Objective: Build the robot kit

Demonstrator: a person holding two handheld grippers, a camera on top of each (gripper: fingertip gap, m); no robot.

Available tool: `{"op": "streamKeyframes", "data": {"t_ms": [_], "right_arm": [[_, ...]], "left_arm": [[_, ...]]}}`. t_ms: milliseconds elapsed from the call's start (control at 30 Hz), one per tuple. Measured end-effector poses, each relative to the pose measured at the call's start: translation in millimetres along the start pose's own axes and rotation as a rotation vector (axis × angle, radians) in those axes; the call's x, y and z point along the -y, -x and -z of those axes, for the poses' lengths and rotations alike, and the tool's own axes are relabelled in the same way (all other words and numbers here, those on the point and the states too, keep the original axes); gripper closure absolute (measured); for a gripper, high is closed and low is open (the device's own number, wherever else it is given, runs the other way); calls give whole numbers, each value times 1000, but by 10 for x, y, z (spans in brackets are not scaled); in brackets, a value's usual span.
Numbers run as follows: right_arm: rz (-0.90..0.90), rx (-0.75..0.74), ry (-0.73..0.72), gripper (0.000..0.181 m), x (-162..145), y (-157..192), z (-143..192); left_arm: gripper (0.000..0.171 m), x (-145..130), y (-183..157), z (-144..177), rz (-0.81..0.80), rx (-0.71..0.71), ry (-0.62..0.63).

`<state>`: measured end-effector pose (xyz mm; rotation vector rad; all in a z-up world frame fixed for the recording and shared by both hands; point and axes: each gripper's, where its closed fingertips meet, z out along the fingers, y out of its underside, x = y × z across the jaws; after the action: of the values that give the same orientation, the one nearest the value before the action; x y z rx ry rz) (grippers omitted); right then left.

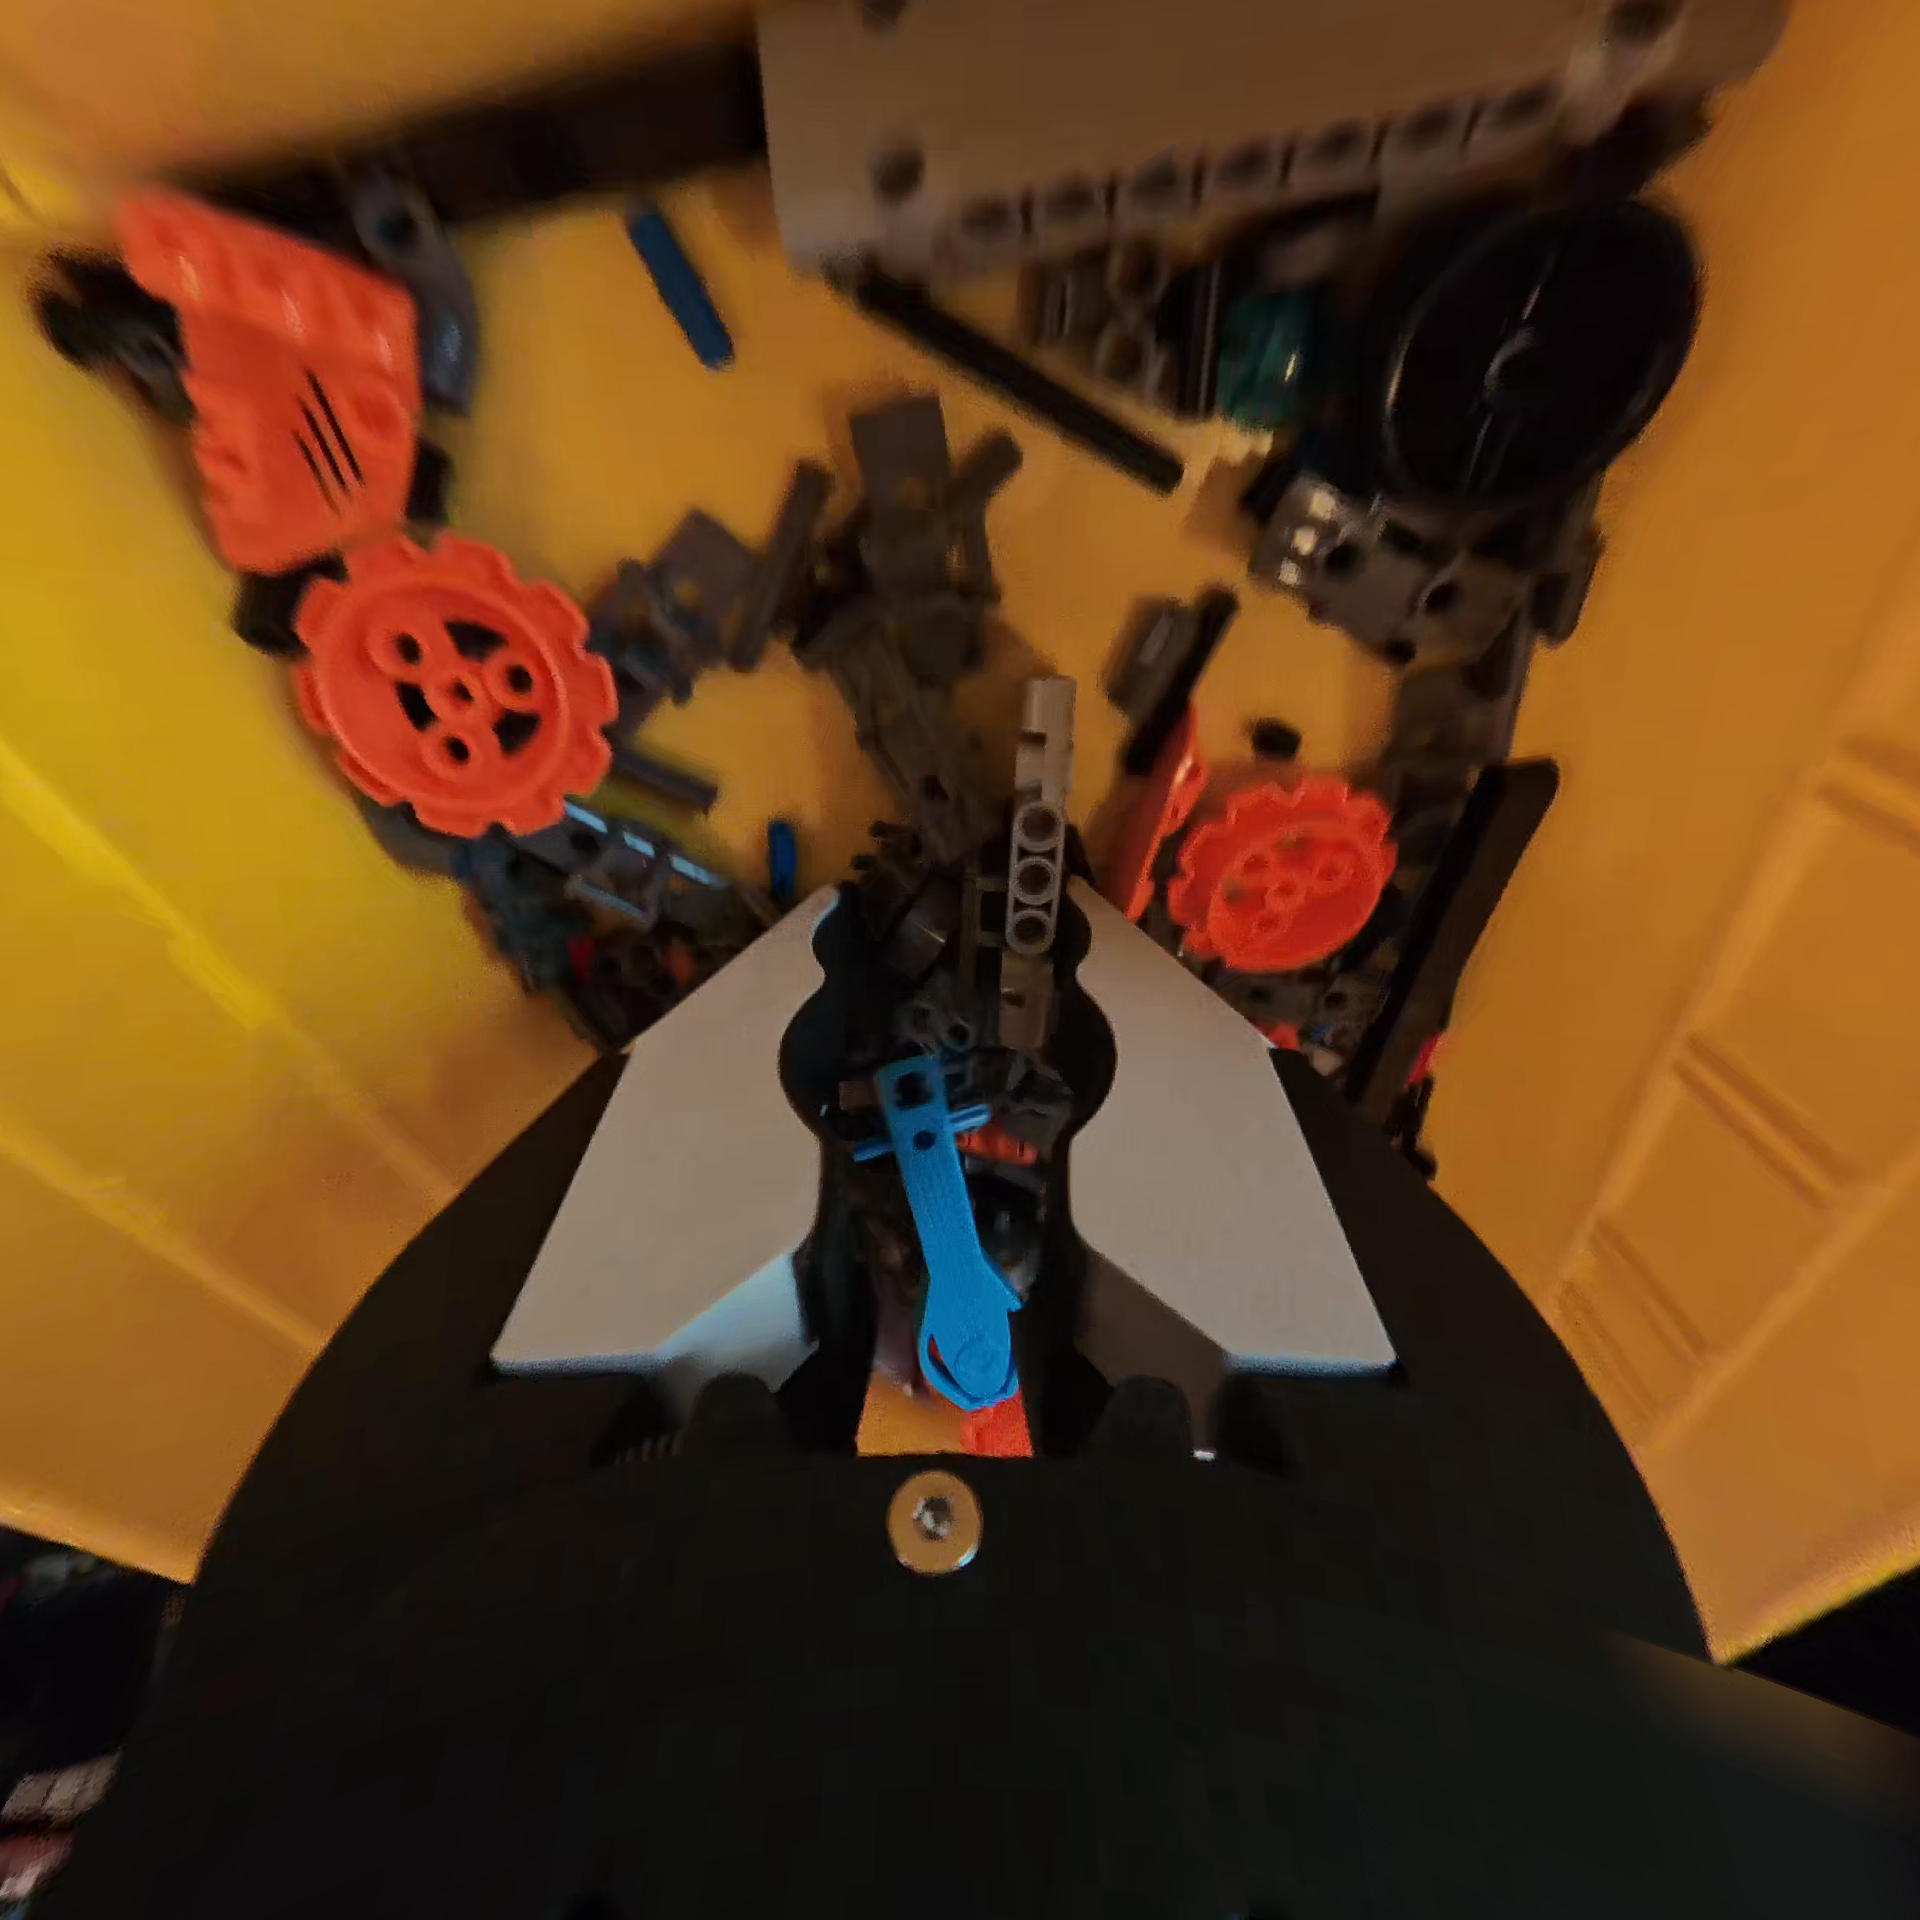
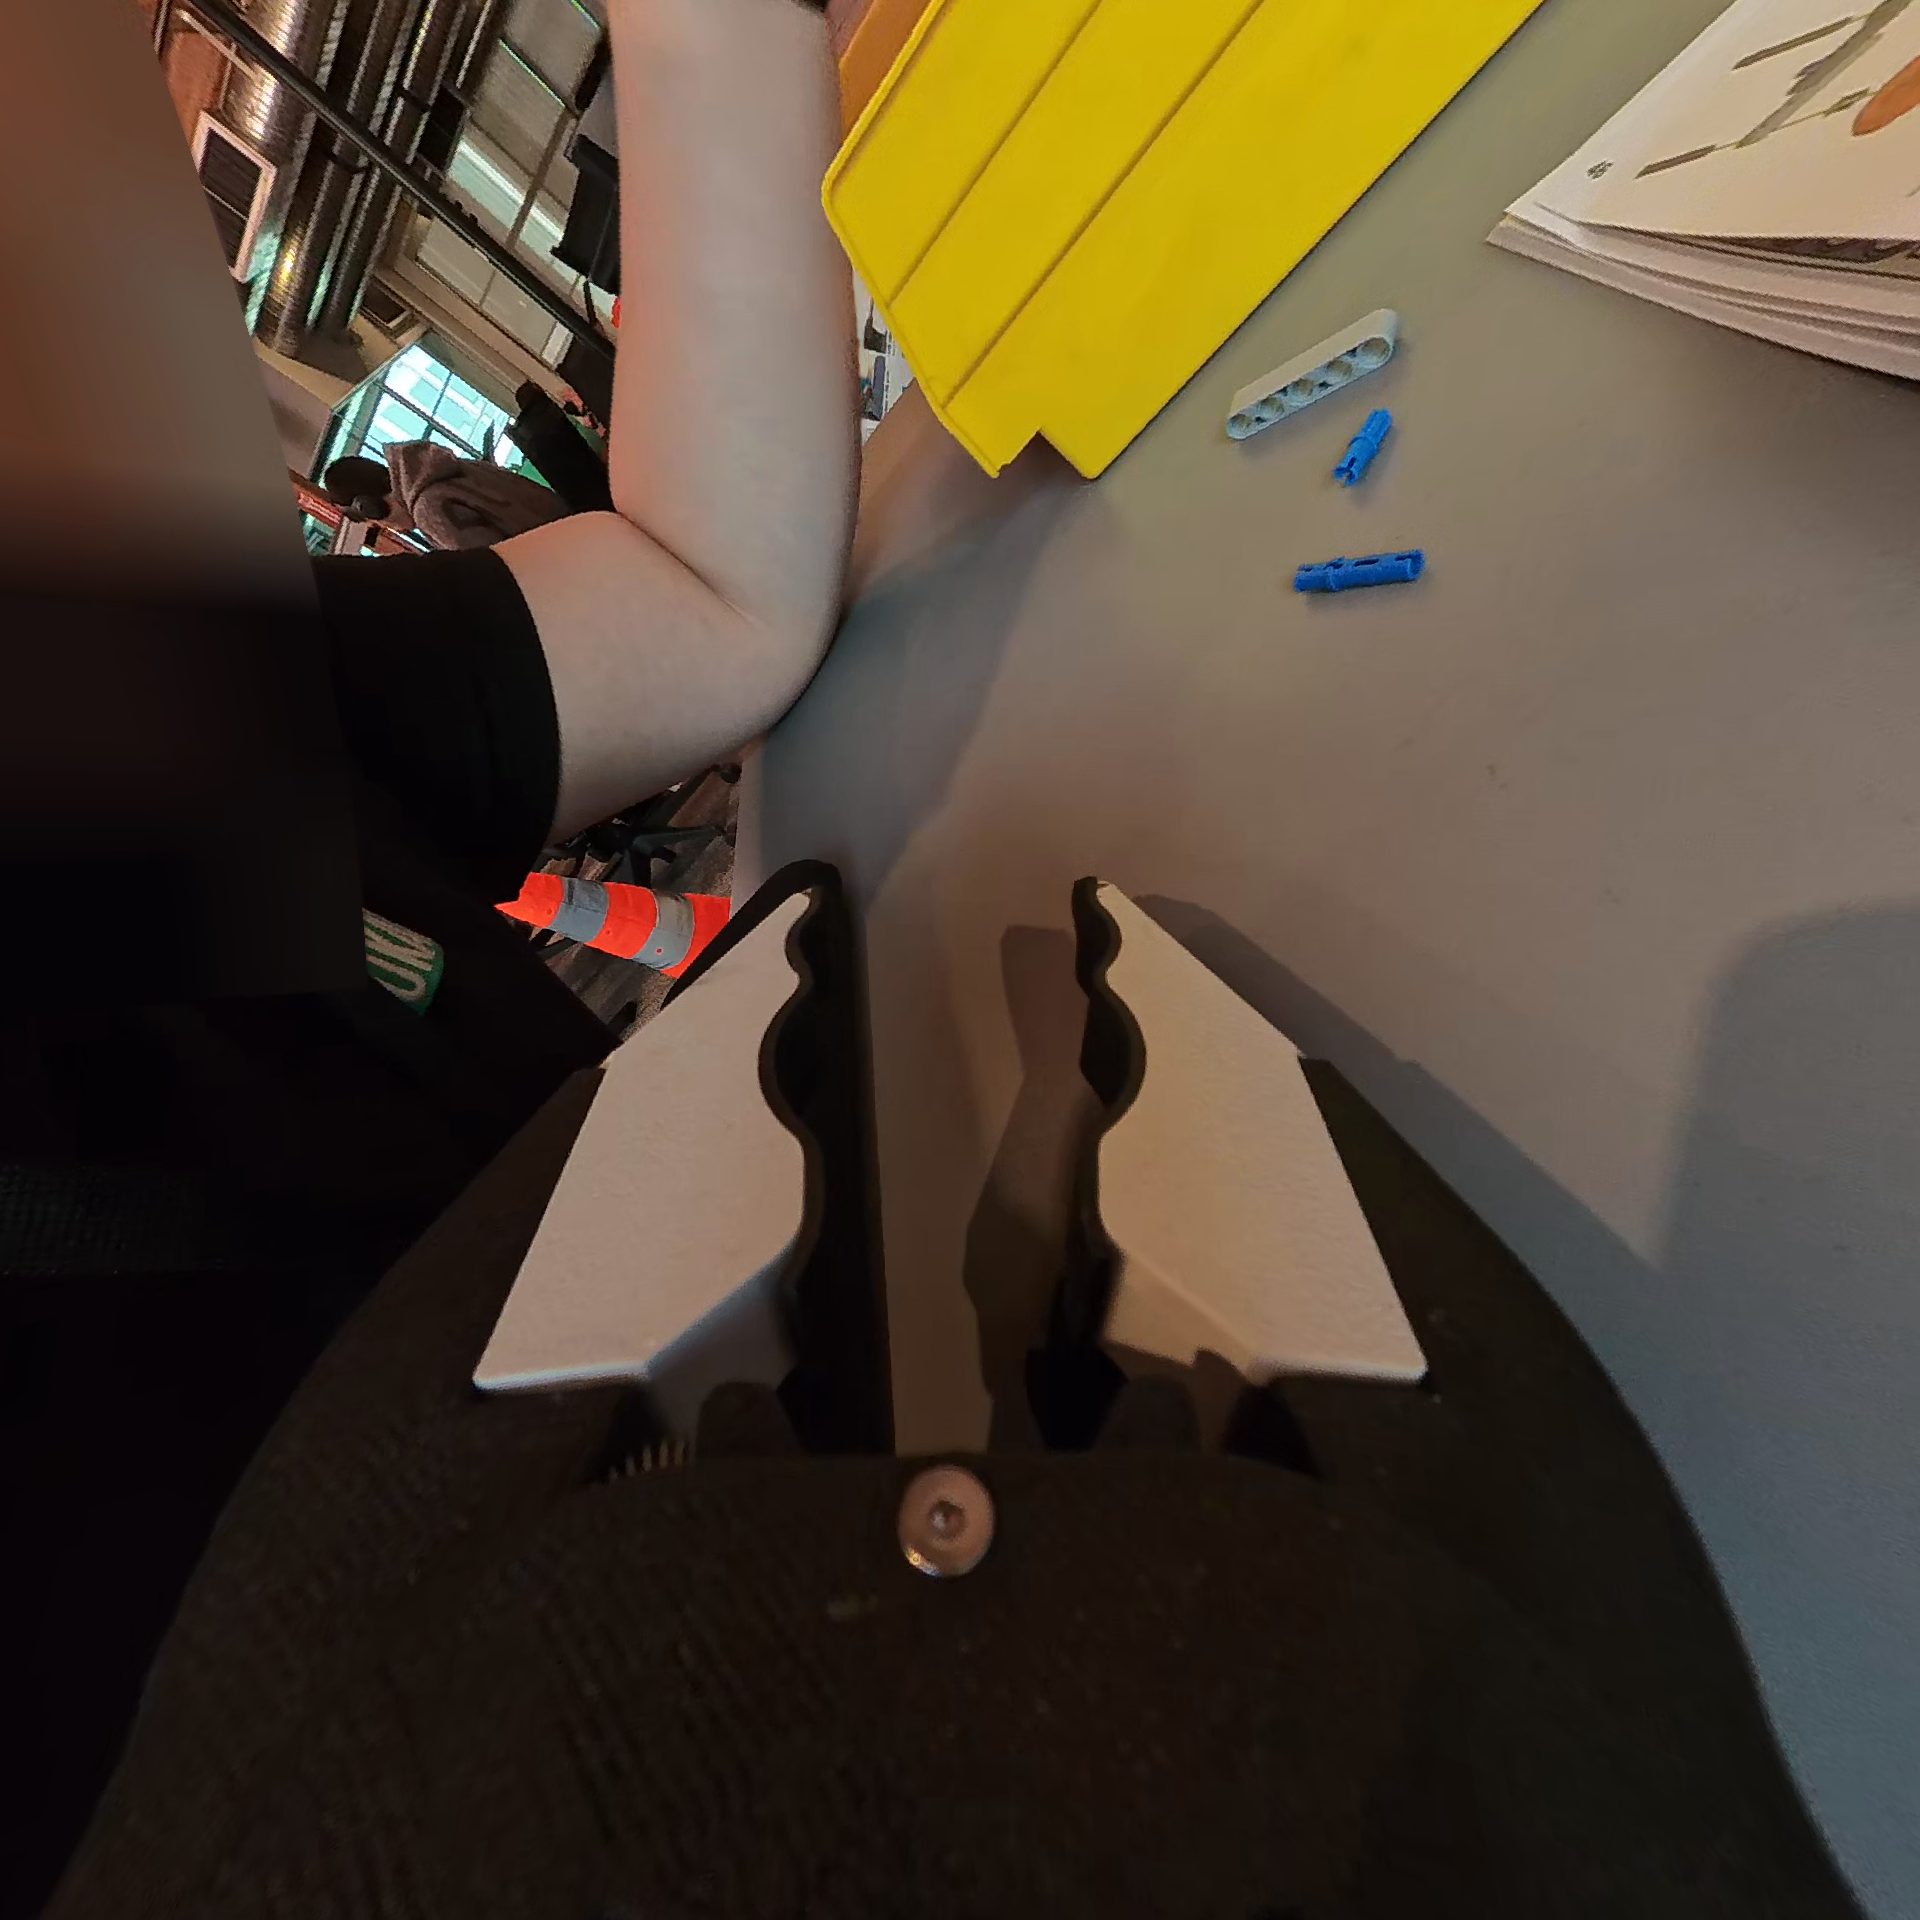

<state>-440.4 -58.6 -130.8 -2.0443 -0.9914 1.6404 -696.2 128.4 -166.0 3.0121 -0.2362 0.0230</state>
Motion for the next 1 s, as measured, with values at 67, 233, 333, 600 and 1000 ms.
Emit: {"op": "streamKeyframes", "data": {"t_ms": [67,233,333,600,1000], "right_arm": [[0,0,0,135,-1,0,-2],[-2,2,0,136,2,2,-4],[-4,4,-2,136,4,2,-6],[2,2,0,136,1,5,-8],[10,-2,2,135,-2,8,-11]], "left_arm": [[139,-165,-33,3,2,-36,61],[150,-254,-9,155,15,-68,31],[150,-149,46,323,15,-70,-77],[162,52,100,1091,9,-96,-477],[142,10,-355,2040,-159,-211,-909]]}}
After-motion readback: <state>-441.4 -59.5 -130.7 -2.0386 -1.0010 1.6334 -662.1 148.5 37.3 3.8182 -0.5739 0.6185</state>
